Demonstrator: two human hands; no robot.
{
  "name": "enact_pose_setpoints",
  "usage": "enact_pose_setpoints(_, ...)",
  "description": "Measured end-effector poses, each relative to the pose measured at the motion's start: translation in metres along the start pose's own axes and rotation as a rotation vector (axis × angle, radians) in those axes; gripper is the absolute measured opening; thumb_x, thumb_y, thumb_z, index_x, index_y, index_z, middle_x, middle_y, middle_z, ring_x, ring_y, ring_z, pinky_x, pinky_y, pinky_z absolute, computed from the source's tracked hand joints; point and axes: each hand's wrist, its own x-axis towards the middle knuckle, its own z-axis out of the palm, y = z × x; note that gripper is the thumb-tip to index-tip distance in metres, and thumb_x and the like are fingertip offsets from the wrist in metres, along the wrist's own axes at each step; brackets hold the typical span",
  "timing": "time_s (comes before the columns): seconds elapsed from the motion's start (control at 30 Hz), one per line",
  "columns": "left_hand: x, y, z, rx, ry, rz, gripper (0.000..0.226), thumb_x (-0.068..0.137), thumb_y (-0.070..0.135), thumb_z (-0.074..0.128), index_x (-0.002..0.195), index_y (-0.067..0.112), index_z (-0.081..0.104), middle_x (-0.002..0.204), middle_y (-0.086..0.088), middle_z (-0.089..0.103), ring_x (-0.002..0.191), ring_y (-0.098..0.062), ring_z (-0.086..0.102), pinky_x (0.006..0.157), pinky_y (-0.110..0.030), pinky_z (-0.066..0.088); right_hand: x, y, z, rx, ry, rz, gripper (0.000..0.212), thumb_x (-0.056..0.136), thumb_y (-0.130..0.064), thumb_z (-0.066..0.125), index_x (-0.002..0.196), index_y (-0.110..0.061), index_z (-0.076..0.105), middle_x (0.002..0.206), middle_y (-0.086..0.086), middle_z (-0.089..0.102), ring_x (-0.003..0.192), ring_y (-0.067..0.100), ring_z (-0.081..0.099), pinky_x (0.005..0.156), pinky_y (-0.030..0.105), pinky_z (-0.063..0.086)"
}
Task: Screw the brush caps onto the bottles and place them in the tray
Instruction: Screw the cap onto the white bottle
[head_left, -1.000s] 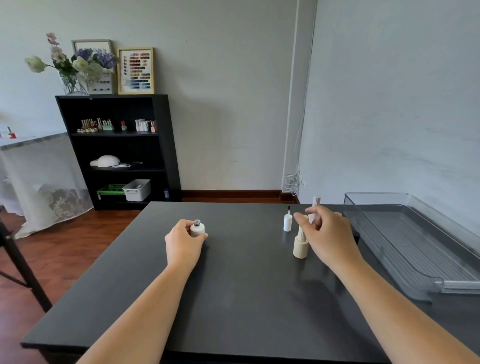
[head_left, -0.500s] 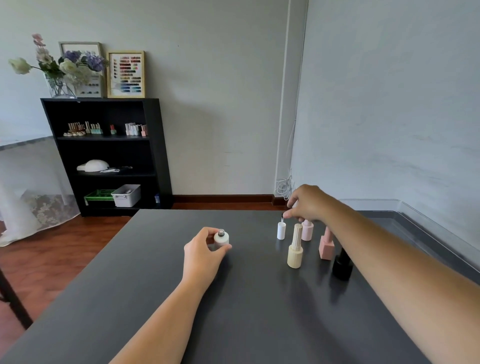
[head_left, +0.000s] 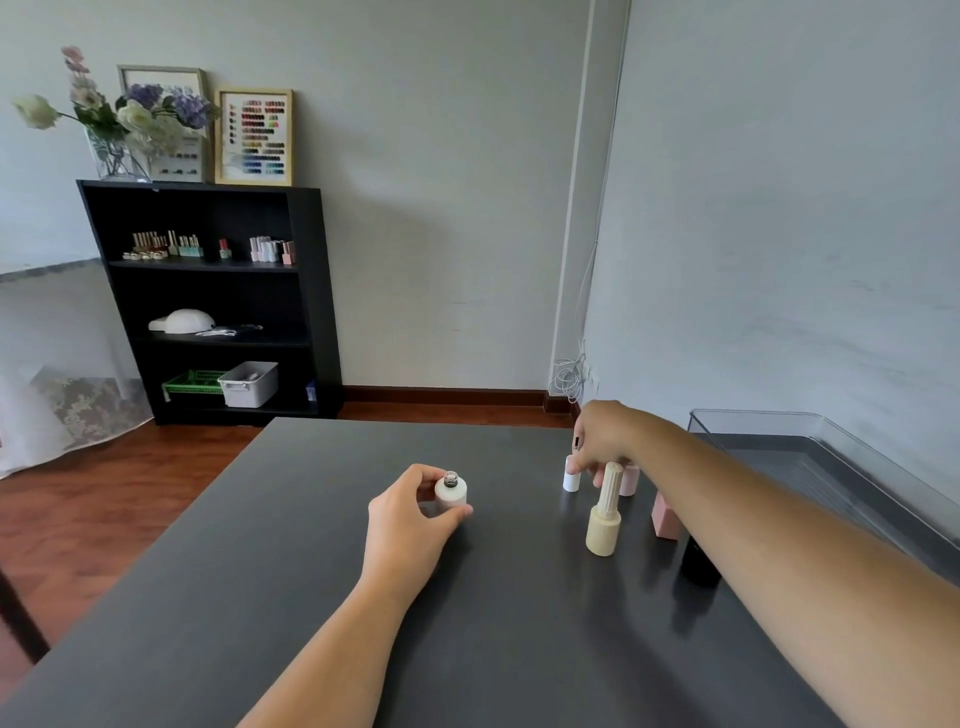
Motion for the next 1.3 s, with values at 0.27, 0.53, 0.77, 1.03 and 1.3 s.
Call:
enact_pose_setpoints(0.27,0.002,-0.001,0.000,0.014,-0.002,-0.008,0.030,0.067,0.022,0.082,0.084,0.033,0.060,0.088,0.016,0.066,0.081,-0.008,0.063,0.072,-0.020,0.048,0.003,0.002,0.002,0.048,-0.001,-0.047,0.018,0.081,-0.009,0.069,0.097,-0.002,0.067,0.100,0.022,0.071,0.075,0.033,0.068,0.076,0.040,0.055)
enact_pose_setpoints(0.53,-0.002,0.005,-0.002,-0.003,-0.005,0.006,0.030,0.068,0.021,0.082,0.085,0.035,0.062,0.088,0.016,0.067,0.081,-0.005,0.061,0.069,-0.015,0.044,-0.022,0.000,-0.024,0.083,0.288,-0.235,0.011,0.073,-0.010,0.071,0.084,-0.011,0.068,0.079,0.007,0.068,0.070,0.021,0.063,0.065,0.027,0.049)
enact_pose_setpoints(0.77,-0.022,0.019,-0.003,-0.010,-0.021,0.084,0.031,0.075,0.024,0.077,0.097,0.041,0.061,0.096,0.022,0.063,0.093,0.001,0.057,0.078,-0.010,0.041,-0.079,0.001,-0.028,0.325,0.352,-0.378,0.018,0.063,-0.024,0.081,0.068,-0.018,0.064,0.077,-0.002,0.073,0.070,0.015,0.068,0.061,0.024,0.052)
enact_pose_setpoints(1.03,-0.059,0.029,-0.003,-0.026,-0.088,0.125,0.032,0.076,0.024,0.075,0.099,0.042,0.062,0.099,0.019,0.065,0.089,0.002,0.060,0.069,-0.007,0.048,-0.125,0.009,0.031,0.456,0.104,-0.438,0.012,0.076,-0.018,0.072,0.072,-0.019,0.061,0.072,-0.004,0.074,0.060,0.006,0.066,0.060,0.030,0.053)
enact_pose_setpoints(1.3,-0.080,0.020,-0.017,-0.027,-0.060,0.119,0.031,0.069,0.021,0.081,0.091,0.035,0.064,0.091,0.015,0.067,0.083,0.002,0.062,0.068,-0.008,0.050,-0.130,0.026,0.086,0.712,0.105,-0.457,0.015,0.091,-0.024,0.058,0.093,-0.031,0.072,0.079,-0.007,0.067,0.072,0.001,0.065,0.059,0.017,0.051)
